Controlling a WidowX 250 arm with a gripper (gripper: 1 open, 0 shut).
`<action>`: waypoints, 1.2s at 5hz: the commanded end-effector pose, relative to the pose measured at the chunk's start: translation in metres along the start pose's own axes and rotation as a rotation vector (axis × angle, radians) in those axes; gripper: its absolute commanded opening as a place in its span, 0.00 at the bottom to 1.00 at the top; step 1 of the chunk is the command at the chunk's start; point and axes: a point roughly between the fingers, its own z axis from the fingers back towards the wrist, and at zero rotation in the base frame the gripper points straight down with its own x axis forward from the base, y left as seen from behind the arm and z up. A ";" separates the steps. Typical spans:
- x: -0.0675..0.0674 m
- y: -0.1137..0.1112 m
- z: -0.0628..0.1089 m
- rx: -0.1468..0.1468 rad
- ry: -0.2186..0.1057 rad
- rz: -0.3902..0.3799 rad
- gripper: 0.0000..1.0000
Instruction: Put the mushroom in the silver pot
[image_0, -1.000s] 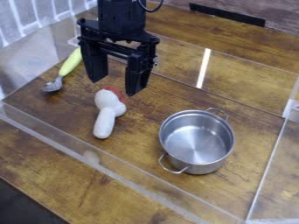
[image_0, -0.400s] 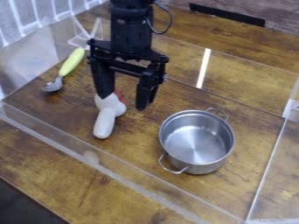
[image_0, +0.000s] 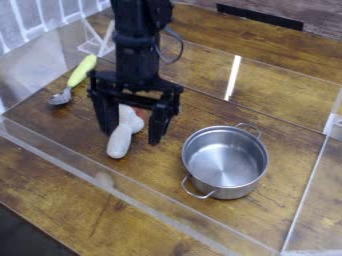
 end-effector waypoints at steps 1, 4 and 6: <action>0.019 -0.001 0.001 -0.015 -0.066 0.012 1.00; 0.044 0.037 0.004 -0.021 -0.083 0.034 1.00; 0.055 0.047 -0.026 -0.033 -0.077 0.049 1.00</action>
